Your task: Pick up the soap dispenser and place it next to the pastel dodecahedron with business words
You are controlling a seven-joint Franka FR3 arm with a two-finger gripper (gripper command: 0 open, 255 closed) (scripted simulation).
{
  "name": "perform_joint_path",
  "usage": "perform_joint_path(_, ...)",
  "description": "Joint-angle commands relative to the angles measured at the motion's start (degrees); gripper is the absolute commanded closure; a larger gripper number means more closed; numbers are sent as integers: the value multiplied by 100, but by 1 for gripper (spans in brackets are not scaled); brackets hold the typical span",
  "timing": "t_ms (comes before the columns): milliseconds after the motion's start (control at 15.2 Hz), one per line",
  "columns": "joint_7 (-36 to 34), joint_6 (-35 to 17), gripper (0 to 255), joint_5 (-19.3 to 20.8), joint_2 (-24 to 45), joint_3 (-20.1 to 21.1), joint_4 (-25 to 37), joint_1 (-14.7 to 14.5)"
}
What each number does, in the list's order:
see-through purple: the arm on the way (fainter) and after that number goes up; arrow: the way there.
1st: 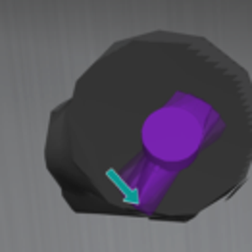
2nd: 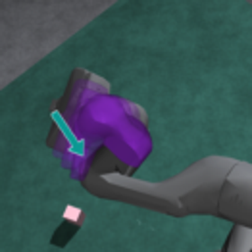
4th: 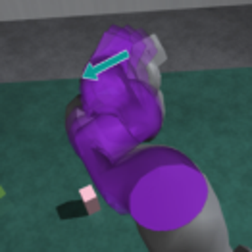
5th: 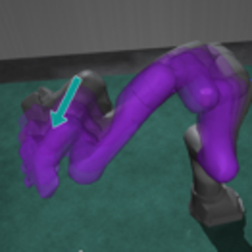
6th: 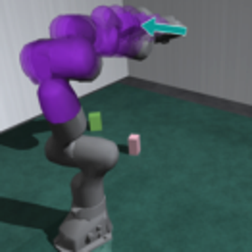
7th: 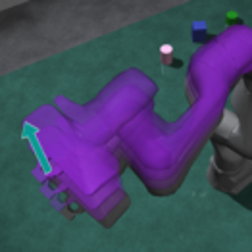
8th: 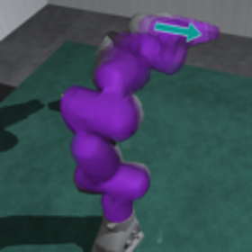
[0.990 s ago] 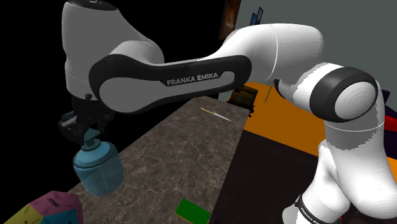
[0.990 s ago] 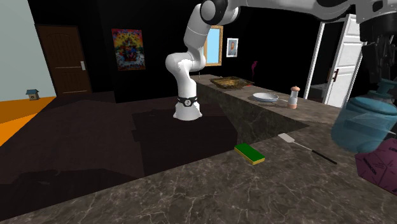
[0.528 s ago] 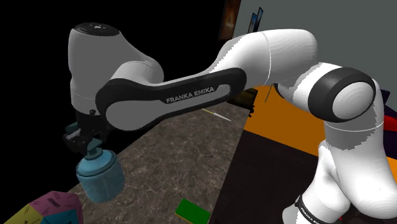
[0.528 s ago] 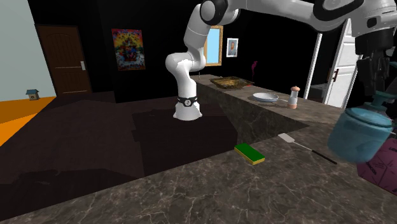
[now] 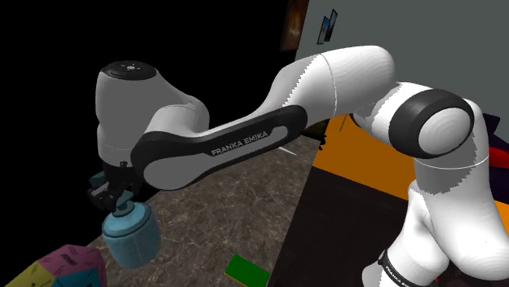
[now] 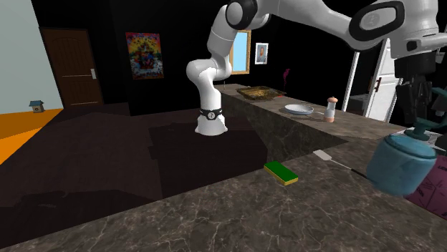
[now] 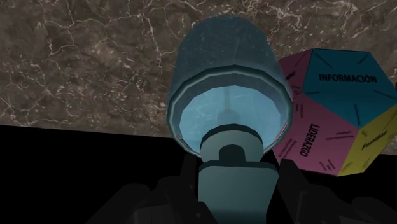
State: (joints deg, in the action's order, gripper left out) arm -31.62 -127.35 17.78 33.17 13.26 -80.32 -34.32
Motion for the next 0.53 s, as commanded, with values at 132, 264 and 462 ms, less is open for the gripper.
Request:
perform_joint_path(132, -60, -246, 255, 54, 103, -32, -136, -5)
perform_joint_path(264, -92, -365, 255, 83, 158, -49, -203, -10)
perform_joint_path(462, -141, -539, 255, 127, 247, -77, -291, -20)
